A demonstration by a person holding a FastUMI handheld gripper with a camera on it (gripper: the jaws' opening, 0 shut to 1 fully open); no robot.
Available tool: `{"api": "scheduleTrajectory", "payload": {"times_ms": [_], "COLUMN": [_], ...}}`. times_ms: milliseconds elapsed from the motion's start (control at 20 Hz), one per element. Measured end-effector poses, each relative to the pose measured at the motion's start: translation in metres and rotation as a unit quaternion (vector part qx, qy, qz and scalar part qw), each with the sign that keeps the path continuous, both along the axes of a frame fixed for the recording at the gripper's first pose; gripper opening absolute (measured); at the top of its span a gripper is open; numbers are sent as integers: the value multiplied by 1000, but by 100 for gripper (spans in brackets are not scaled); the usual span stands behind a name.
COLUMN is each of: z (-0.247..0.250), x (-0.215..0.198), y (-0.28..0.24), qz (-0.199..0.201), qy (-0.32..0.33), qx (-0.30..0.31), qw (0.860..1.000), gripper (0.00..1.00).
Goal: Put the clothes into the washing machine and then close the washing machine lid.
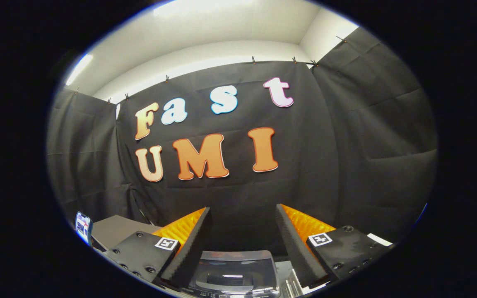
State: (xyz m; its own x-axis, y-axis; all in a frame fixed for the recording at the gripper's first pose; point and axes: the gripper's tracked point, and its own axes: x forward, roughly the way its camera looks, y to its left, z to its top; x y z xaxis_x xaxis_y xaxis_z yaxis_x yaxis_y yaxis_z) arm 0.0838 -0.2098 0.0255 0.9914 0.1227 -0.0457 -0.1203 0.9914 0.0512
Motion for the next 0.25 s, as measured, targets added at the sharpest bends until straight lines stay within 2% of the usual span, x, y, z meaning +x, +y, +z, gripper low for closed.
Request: {"api": "scheduleTrajectory", "payload": {"times_ms": [250], "z": [18], "x": [-6], "y": [-18], "qz": [-16], "qy": [-32], "qx": [-20], "qw": [999], "gripper": [98]}}
